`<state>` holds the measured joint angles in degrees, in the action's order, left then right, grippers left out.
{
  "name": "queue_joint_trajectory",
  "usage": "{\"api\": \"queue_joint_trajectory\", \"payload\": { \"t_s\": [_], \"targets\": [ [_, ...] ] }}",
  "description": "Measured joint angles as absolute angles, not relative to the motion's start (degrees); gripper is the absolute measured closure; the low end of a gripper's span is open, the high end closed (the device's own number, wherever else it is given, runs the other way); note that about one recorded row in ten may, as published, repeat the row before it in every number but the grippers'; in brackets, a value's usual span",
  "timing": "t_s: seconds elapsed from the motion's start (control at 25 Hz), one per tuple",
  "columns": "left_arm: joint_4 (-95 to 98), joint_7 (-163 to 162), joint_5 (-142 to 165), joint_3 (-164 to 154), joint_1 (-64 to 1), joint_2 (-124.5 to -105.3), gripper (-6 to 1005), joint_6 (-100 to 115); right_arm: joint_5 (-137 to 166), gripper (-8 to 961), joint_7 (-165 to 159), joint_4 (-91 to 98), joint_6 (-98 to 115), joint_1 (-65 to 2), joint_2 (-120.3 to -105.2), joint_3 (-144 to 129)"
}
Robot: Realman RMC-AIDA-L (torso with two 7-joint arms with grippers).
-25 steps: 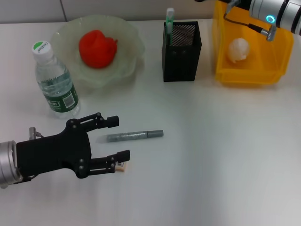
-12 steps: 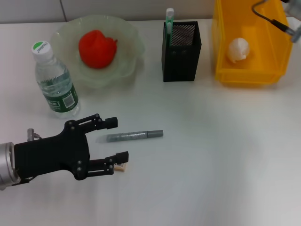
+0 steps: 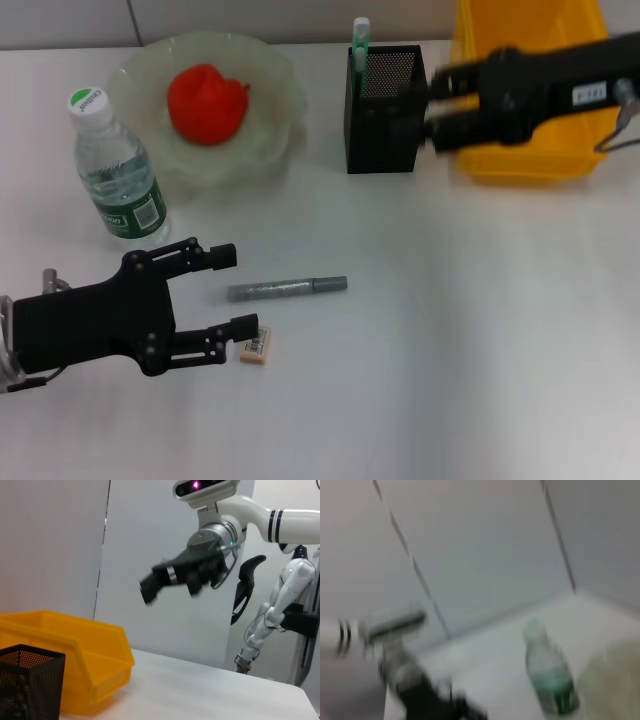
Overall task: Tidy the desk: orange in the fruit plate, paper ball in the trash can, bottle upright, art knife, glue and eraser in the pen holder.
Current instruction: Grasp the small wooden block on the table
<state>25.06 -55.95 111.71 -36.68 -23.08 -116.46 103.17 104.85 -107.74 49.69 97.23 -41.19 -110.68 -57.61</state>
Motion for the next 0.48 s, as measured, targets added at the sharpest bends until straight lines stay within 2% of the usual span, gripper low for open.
{"api": "queue_joint_trajectory", "payload": {
  "t_s": [0.12, 0.2, 0.24, 0.48],
  "targets": [
    [25.1, -56.6, 111.7, -36.6, -23.1, -116.08, 185, 103.3, 109.9, 334, -110.1, 50.5, 98.3, -43.7, -110.91, -57.9],
    [25.1, -57.0, 111.7, -36.3, -22.9, -115.68, 185, 103.4, 117.3, 335, -112.2, 50.7, 99.3, -47.8, -112.01, -58.4],
    [25.1, -57.0, 111.7, -36.2, -22.8, -115.61, 185, 103.5, 117.3, 335, -112.2, 50.7, 99.3, -47.8, -112.01, -58.4],
    [25.0, -57.1, 111.8, -35.4, -22.6, -115.27, 184, 104.1, 130.8, 336, -112.0, 51.3, 98.5, -54.2, -116.94, -59.7]
  ]
}}
